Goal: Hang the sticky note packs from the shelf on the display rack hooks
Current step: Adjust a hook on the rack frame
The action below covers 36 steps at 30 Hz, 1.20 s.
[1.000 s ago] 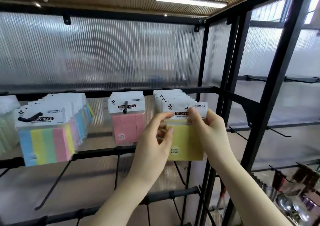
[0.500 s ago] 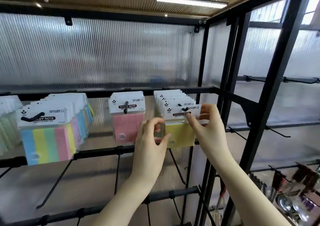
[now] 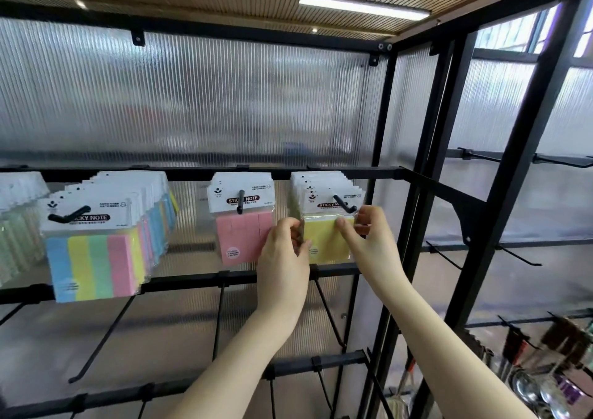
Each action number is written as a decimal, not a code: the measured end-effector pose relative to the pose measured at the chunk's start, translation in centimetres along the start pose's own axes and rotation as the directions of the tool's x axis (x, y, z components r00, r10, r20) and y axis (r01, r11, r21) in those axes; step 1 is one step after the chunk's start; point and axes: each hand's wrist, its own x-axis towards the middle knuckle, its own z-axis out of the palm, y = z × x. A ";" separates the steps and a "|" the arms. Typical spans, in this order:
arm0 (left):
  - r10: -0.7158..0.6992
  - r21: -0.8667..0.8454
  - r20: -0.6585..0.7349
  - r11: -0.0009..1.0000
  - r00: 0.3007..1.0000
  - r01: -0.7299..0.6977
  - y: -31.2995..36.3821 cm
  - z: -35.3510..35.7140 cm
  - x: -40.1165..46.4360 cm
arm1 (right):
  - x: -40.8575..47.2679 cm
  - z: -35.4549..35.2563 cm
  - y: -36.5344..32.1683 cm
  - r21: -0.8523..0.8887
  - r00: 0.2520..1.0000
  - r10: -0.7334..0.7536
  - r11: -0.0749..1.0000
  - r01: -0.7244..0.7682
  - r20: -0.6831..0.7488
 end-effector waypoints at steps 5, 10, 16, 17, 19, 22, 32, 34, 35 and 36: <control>0.037 0.022 0.033 0.999 0.999 -0.038 -0.1 -0.1 -0.7 | 0.2 0.8 0.4 0.022 1.000 0.026 0.999 -0.025 -0.012; 0.057 0.002 0.163 0.998 0.985 -0.058 -0.6 -1.5 -2.3 | -0.9 0.8 0.9 0.018 0.998 0.052 0.999 -0.052 -0.027; 0.039 0.062 0.281 0.996 0.959 -0.058 -1.1 -3.5 -3.8 | -3.7 1.1 2.5 -0.054 0.982 0.186 0.981 -0.187 -0.018; 0.025 0.074 0.321 0.996 0.947 -0.051 -1.3 -4.0 -4.1 | -4.5 1.1 2.9 -0.091 0.969 0.245 0.965 -0.244 -0.003; -0.005 0.103 0.405 0.994 0.914 -0.040 -1.8 -5.0 -4.6 | -5.8 1.2 3.9 -0.159 0.933 0.357 0.925 -0.345 0.047; -0.035 0.123 0.461 0.992 0.887 -0.024 -3.0 -7.4 -5.3 | -7.9 2.1 3.9 -0.214 0.901 0.419 0.896 -0.390 0.114; -0.130 0.196 0.466 0.980 0.875 0.041 -9.0 -19.9 -7.2 | -15.6 10.3 -6.8 -0.256 0.950 0.232 0.950 -0.176 0.207; -0.151 0.210 0.437 0.976 0.887 0.062 -10.1 -22.7 -7.5 | -17.0 12.5 -9.1 -0.244 0.942 0.208 0.959 -0.144 0.264; -0.168 0.227 0.423 0.971 0.890 0.076 -10.8 -24.6 -7.7 | -17.8 14.1 -10.3 -0.238 0.936 0.202 0.962 -0.134 0.288; -0.185 0.231 0.416 0.968 0.890 0.093 -11.3 -26.1 -7.8 | -18.5 15.3 -11.3 -0.235 0.932 0.196 0.964 -0.125 0.306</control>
